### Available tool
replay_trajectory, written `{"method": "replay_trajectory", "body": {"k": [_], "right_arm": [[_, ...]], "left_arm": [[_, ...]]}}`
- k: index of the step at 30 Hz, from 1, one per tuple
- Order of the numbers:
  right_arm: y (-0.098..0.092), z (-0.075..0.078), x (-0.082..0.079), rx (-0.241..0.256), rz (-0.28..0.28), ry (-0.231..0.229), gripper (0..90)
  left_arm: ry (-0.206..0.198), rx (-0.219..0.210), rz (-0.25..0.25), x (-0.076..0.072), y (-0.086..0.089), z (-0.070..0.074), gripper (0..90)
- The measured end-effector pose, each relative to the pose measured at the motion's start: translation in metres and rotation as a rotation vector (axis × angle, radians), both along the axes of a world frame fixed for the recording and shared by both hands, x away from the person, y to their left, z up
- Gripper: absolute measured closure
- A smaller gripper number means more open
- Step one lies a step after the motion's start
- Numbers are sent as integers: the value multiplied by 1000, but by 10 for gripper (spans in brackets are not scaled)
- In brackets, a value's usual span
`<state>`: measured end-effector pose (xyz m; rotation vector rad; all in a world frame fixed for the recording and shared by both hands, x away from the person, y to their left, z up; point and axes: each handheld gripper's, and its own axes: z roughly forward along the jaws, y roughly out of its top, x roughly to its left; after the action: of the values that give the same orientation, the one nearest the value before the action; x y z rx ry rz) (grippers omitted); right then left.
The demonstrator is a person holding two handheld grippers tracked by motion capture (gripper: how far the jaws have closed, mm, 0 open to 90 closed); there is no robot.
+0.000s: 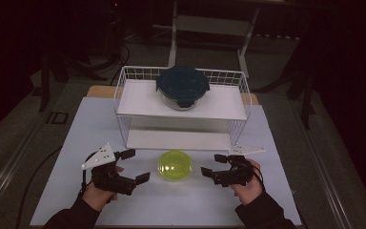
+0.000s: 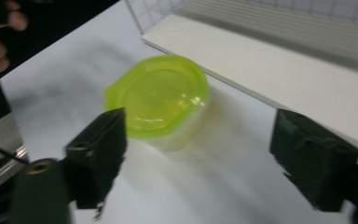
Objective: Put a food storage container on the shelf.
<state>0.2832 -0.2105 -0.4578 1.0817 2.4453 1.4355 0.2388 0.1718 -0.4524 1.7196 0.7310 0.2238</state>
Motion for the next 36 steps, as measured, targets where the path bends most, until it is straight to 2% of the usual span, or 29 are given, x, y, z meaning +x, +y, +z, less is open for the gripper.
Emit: {"method": "replay_trajectory", "body": {"k": [2,4,7,13,14,17,19,21,22,24,26,28,30,31,33,36], "right_arm": [[2,4,-1,7,-3,-17,156],[3,7,1,35,-7,-9,149],[5,10,5,76,-12,-27,150],[9,9,15,87,-24,-35,148],[11,9,16,85,-27,-39,147],[15,5,22,94,-67,43,189],[18,3,24,95,-74,73,169],[22,1,25,99,-68,90,136],[24,0,25,97,-73,103,136],[27,-4,27,101,-92,130,127],[29,-9,29,109,-86,172,140],[30,-15,32,126,-97,222,190],[29,-21,36,145,-117,278,238],[29,-24,37,151,-120,309,268],[29,-30,40,156,-135,353,304],[30,-37,44,170,-148,418,364]], "left_arm": [[19,4,-7,3,-2,3,3],[38,5,-14,7,-4,4,3],[76,9,-19,13,-8,5,3],[105,11,-23,23,-15,4,3],[120,8,-19,28,-18,2,3],[152,6,-12,35,-22,-2,4],[177,19,-3,39,-25,-5,4],[222,44,18,44,-29,-8,4],[262,36,13,48,-30,-11,4],[312,34,14,53,-32,-15,4],[365,26,12,57,-34,-20,18],[430,29,14,62,-35,-26,45],[477,20,6,65,-36,-31,81],[500,16,15,67,-35,-33,126],[554,-7,18,71,-35,-39,168],[613,-30,38,76,-32,-46,263]]}}
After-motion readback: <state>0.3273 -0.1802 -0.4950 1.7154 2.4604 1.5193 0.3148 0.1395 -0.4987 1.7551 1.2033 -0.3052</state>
